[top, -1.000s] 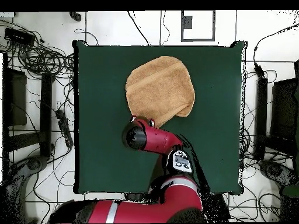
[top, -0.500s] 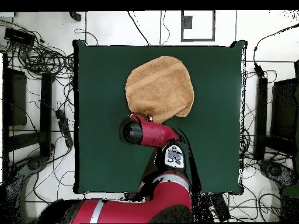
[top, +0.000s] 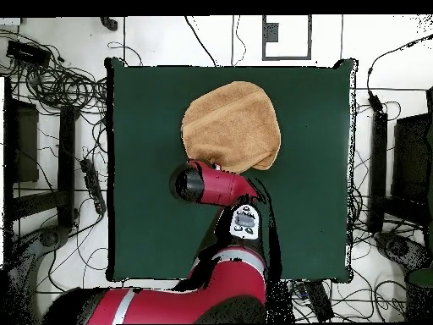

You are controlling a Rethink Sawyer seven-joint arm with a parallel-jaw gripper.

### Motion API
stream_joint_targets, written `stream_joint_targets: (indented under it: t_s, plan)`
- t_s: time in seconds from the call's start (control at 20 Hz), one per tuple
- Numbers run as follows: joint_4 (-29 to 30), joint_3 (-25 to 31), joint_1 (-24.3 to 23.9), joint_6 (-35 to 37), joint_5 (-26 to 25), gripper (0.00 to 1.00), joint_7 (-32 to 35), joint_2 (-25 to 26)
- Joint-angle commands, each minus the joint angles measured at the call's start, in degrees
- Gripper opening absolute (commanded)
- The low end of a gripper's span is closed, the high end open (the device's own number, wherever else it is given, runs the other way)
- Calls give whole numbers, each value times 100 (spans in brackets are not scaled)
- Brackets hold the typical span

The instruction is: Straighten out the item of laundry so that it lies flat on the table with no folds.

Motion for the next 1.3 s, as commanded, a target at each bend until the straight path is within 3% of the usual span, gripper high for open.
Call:
stream_joint_targets:
  t_s: [0.05,0.35,0.6,0.8,1.2,1.3]
  plan:
    - [-887,783,-400,-1436,387,0,1321,2149]
    - [-315,420,194,-983,1065,0,2070,1613]
    - [498,797,27,-1186,863,0,1854,768]
    - [988,674,187,-944,867,0,1841,74]
    - [1328,500,692,-543,1401,0,2071,-556]
    - [1350,224,1032,-347,1595,0,2153,-706]
